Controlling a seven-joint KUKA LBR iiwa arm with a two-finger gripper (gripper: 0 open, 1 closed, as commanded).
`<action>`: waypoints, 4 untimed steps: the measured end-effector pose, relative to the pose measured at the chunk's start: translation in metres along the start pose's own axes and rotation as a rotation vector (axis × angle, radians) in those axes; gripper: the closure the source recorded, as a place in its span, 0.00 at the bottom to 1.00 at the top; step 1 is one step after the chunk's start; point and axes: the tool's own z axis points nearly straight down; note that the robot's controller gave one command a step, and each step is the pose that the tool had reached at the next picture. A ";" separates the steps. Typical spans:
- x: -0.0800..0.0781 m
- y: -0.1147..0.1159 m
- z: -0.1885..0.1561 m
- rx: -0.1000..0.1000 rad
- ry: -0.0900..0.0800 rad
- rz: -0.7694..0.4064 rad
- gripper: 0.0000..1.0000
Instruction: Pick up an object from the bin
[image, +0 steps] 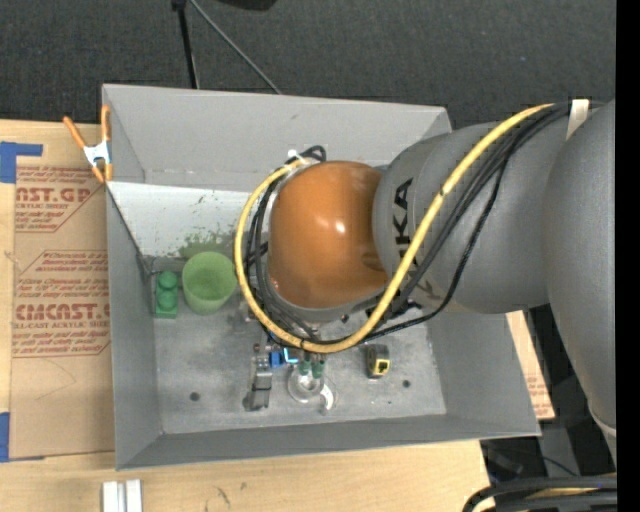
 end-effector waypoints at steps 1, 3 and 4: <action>-0.038 -0.037 0.079 0.001 -0.003 -0.051 0.00; -0.076 -0.067 0.111 0.000 -0.007 -0.719 0.00; -0.077 -0.068 0.110 0.000 -0.009 -0.717 1.00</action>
Offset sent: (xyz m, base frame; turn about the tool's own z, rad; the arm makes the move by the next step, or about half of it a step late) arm 0.0380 -0.0350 -0.0745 -0.0532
